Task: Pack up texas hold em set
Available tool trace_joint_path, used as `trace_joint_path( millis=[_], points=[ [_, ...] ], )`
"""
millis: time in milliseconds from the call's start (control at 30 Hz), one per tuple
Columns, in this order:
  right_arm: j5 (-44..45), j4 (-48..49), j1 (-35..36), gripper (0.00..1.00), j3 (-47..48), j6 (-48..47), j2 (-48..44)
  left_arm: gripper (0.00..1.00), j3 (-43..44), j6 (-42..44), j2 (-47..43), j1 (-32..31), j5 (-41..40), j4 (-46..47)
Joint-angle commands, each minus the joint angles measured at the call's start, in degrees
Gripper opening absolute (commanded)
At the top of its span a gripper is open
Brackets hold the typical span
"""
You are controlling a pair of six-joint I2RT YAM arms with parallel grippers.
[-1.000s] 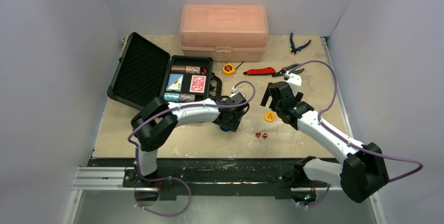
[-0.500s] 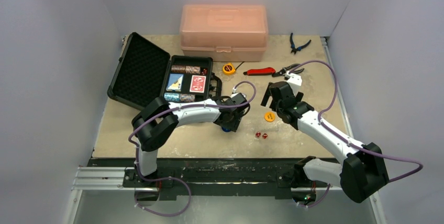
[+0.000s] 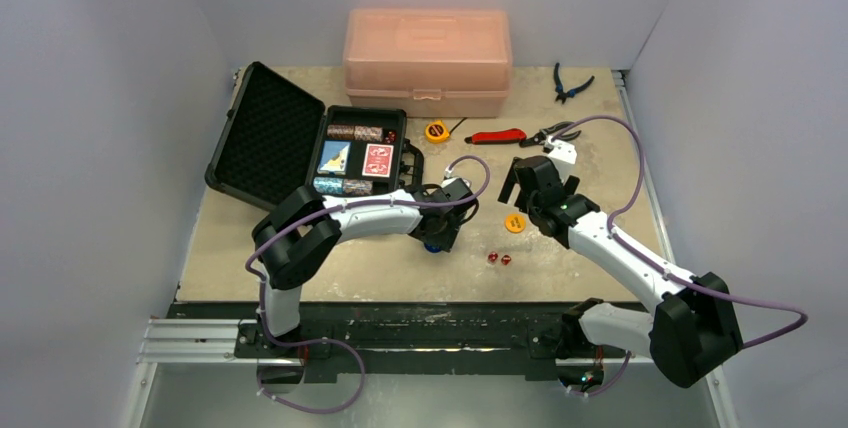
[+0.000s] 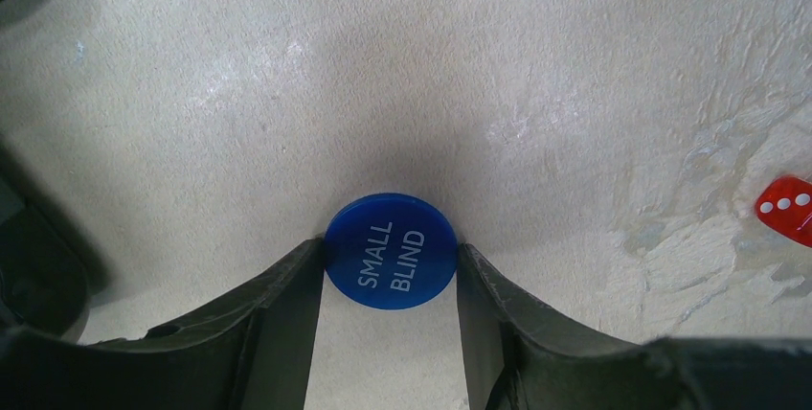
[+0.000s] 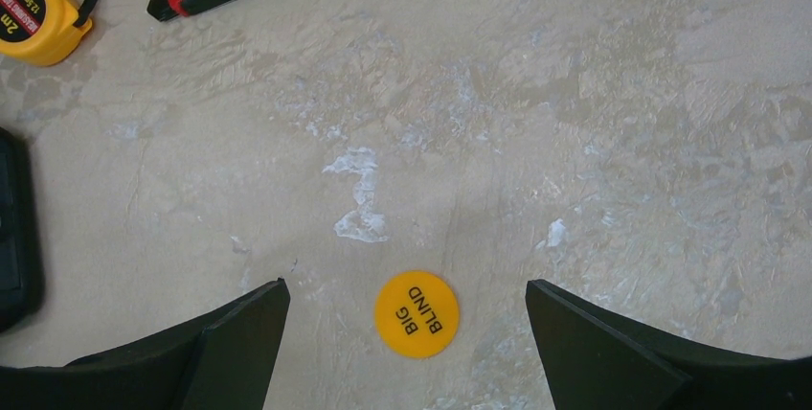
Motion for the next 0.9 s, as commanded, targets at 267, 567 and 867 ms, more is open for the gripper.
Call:
trace_joint_path(
  millis=[267, 567, 867],
  points=[
    [0.6, 2.0, -0.5, 0.99, -0.2, -0.6, -0.9, 0.35, -1.8, -0.9, 0.9, -0.7, -0.9, 0.6],
    [0.3, 1.9, -0.5, 0.99, -0.1, -0.7, -0.8, 0.34, -1.2, -0.1, -0.1, -0.8, -1.1, 0.0],
    [0.0, 1.8, -0.6, 0.99, 0.2, -0.8, -1.0, 0.34, -0.7, 0.6, -1.6, -0.9, -1.7, -1.2]
  ],
)
